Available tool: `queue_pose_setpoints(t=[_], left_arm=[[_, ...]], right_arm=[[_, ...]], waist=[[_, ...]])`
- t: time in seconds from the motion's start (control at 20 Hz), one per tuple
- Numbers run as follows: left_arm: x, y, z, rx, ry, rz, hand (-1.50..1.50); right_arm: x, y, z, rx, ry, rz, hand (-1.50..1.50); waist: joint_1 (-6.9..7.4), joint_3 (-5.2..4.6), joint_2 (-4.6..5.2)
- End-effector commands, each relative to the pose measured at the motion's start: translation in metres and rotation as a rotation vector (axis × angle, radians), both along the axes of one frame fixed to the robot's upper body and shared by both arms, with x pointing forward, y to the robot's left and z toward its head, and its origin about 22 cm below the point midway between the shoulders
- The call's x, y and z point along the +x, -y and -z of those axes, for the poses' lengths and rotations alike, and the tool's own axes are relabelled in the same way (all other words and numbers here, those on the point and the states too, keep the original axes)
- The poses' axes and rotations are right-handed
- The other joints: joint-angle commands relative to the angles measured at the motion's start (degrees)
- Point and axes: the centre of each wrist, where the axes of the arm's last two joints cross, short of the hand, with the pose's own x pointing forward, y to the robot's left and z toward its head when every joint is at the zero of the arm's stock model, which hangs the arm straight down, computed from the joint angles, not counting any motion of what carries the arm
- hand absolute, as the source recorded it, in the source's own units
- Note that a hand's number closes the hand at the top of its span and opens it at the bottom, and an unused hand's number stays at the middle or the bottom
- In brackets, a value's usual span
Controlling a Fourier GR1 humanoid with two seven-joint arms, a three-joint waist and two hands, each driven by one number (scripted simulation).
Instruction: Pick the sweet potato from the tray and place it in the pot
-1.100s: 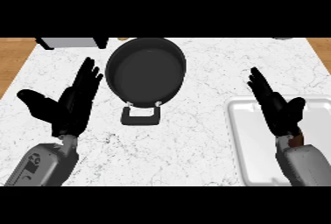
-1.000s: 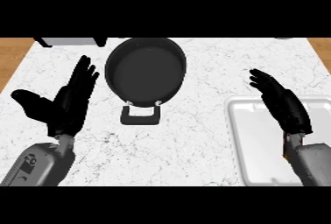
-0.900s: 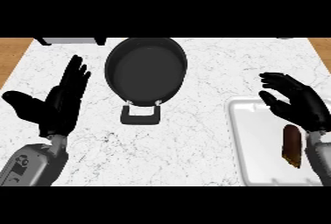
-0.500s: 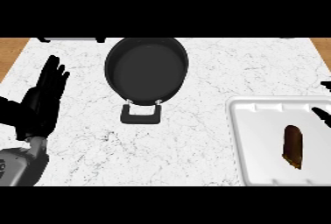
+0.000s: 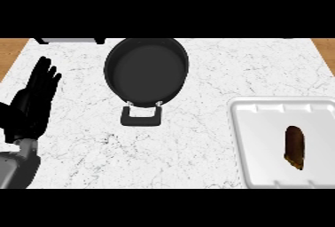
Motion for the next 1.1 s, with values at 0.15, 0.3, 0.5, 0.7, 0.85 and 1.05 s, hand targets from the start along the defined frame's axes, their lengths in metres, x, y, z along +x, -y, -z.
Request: queue_pose_setpoints(t=[0.15, 0.3, 0.5, 0.7, 0.85, 1.05], left_arm=[[0.006, -0.003, -0.002, -0.002, 0.005, -0.003, 0.0], [0.001, 0.017, -0.003, -0.013, -0.002, 0.012, 0.0], [-0.004, -0.011, 0.001, -0.005, 0.0, 0.011, 0.0], [-0.001, 0.009, 0.017, 0.013, -0.006, 0.018, 0.0], [-0.01, 0.006, 0.005, 0.005, 0.009, 0.01, 0.0], [-0.007, 0.005, 0.017, 0.004, -0.004, 0.005, 0.0]], right_arm=[[0.011, -0.036, -0.04, -0.265, -0.38, -0.086, -1.5], [0.013, -0.054, -0.053, -0.408, -0.485, -0.104, -1.5], [0.022, -0.09, -0.039, -0.52, -0.615, -0.111, -1.5], [0.019, -0.137, -0.023, -0.54, -0.69, -0.135, -1.5], [0.025, -0.139, 0.001, -0.536, -0.712, -0.119, -1.5], [0.027, -0.149, -0.004, -0.495, -0.728, -0.101, -1.5]], waist=[[0.17, -0.23, 0.07], [0.31, -0.15, -0.11], [1.35, -0.14, 0.14], [0.02, -0.06, -0.03], [0.47, 0.03, 0.05], [0.11, 0.02, 0.05]])
